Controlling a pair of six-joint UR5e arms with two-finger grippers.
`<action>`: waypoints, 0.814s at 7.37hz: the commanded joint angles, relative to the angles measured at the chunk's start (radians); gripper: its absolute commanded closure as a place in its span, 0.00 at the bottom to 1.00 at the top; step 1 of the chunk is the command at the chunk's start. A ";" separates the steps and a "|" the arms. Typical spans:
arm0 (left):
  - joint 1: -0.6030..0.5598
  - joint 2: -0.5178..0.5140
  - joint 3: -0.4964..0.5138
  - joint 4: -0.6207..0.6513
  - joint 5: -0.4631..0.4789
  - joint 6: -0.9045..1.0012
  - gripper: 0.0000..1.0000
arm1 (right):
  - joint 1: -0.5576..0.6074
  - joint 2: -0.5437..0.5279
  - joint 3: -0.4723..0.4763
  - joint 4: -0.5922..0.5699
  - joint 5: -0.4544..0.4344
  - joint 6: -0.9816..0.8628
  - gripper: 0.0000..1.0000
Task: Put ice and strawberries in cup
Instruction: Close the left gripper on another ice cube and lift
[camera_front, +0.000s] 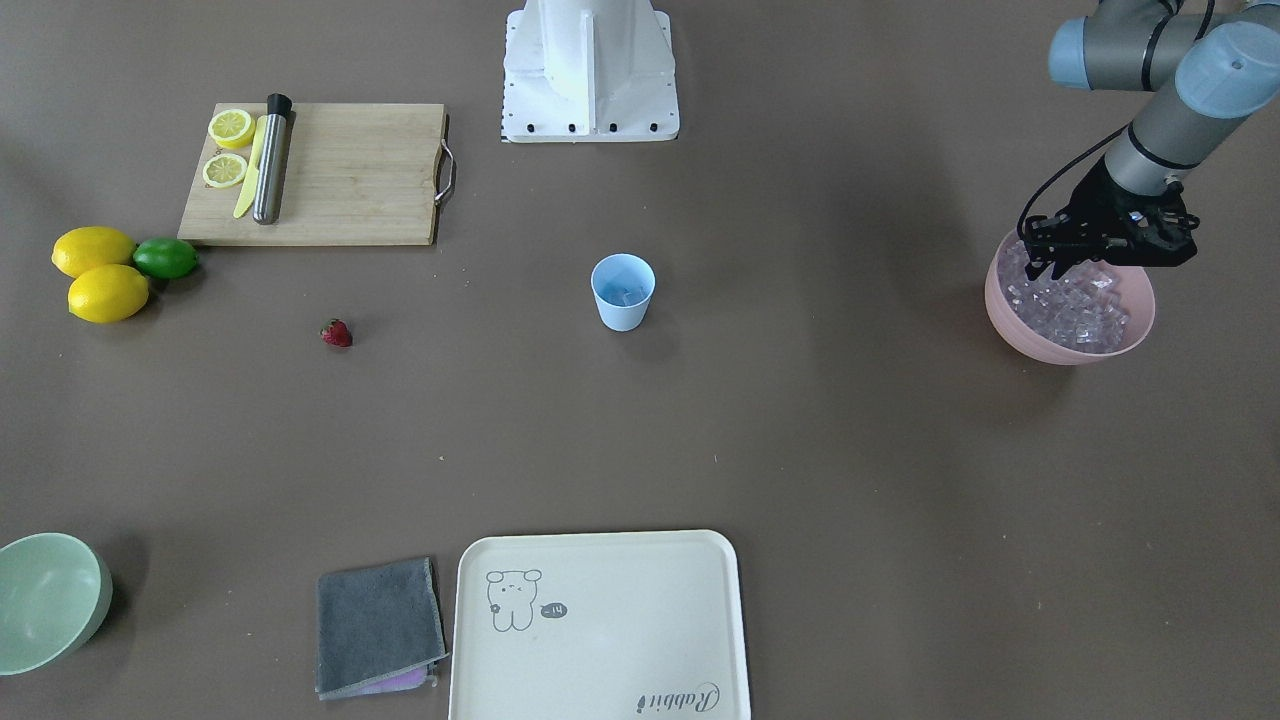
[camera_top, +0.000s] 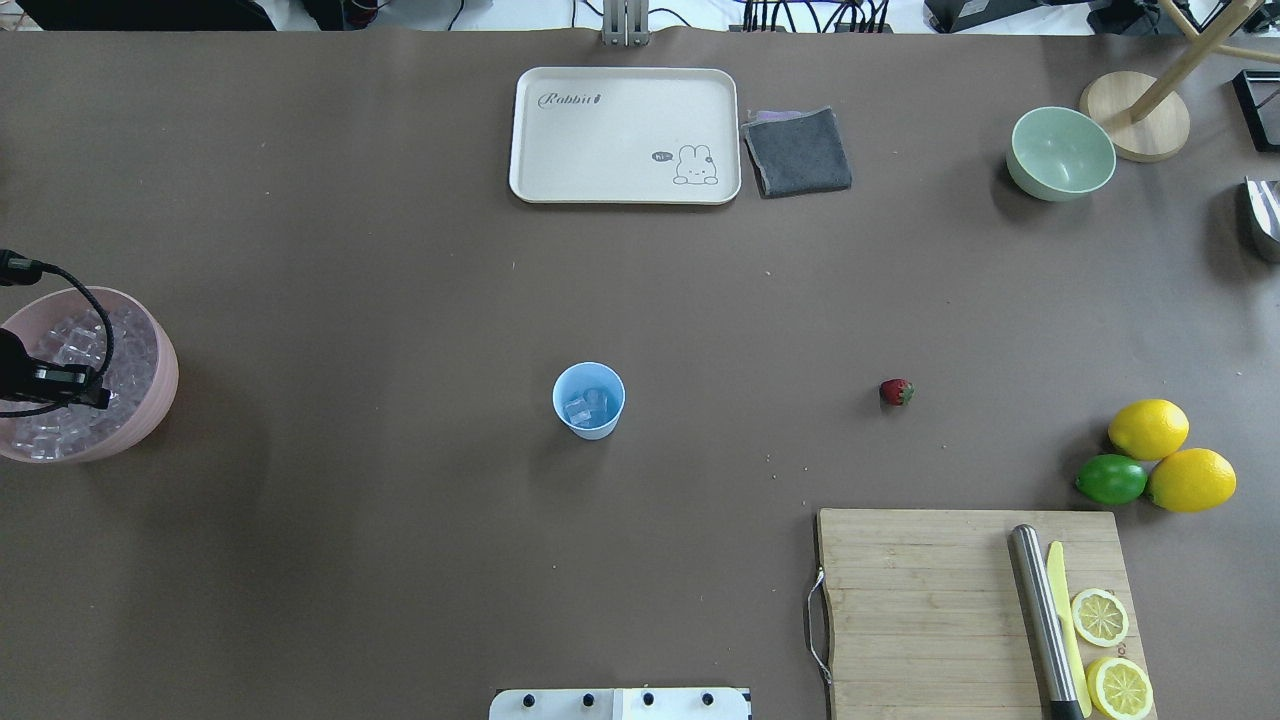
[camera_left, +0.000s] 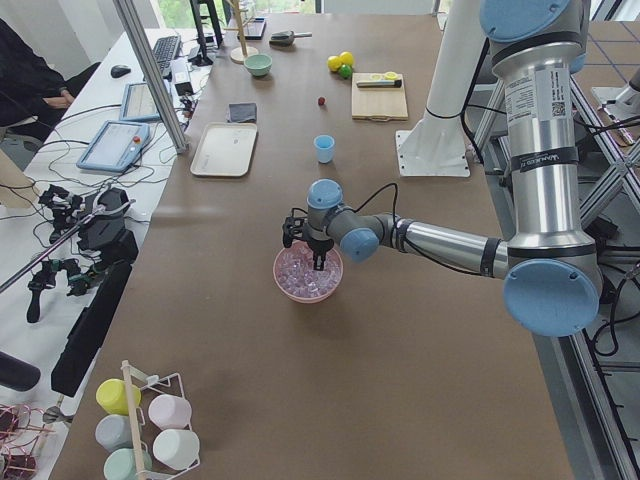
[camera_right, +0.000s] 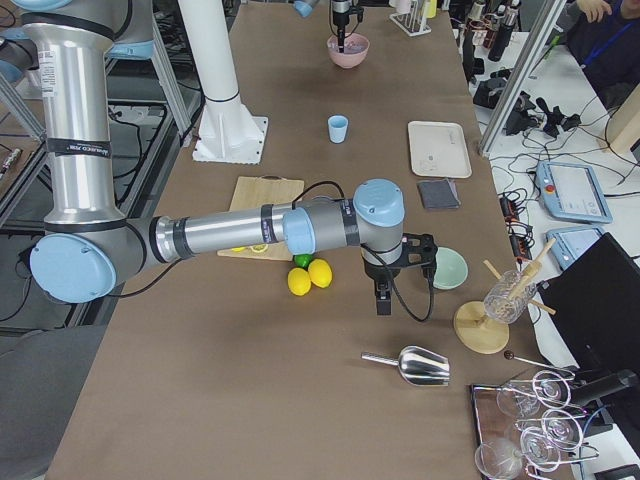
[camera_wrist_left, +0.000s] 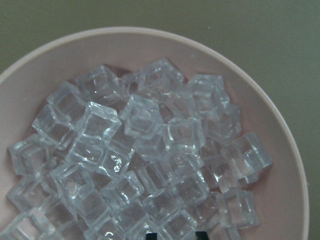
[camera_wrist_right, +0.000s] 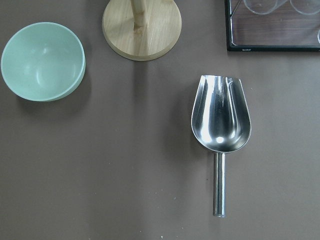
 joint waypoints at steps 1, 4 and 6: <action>-0.032 -0.007 -0.004 0.005 -0.012 0.023 1.00 | 0.000 -0.003 0.000 0.000 0.000 0.002 0.00; -0.156 -0.104 -0.007 0.069 -0.130 0.027 1.00 | 0.000 -0.010 0.000 0.002 0.003 0.004 0.00; -0.171 -0.282 -0.058 0.289 -0.127 0.020 1.00 | 0.000 -0.011 0.000 0.002 0.003 0.005 0.00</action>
